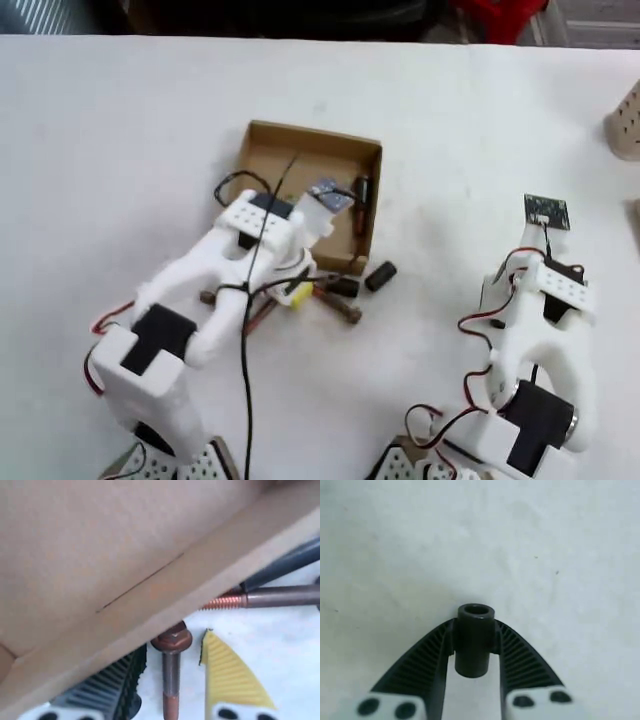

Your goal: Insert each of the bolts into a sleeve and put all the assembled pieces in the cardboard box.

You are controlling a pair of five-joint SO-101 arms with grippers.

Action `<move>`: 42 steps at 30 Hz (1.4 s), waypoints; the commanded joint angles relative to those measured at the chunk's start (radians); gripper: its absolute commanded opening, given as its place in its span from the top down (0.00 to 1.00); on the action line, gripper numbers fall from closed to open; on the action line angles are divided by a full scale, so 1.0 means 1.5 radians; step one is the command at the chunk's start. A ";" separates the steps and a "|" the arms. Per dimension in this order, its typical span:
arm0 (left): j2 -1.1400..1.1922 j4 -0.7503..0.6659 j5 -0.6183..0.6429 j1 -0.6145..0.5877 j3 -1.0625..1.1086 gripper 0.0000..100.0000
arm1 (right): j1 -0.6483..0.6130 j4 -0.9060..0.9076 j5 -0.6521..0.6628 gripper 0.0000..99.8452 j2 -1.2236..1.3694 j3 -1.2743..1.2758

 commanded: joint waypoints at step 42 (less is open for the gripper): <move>-0.101 -0.123 -0.001 0.009 0.098 0.85 | -0.010 -0.020 0.009 0.98 -0.023 0.003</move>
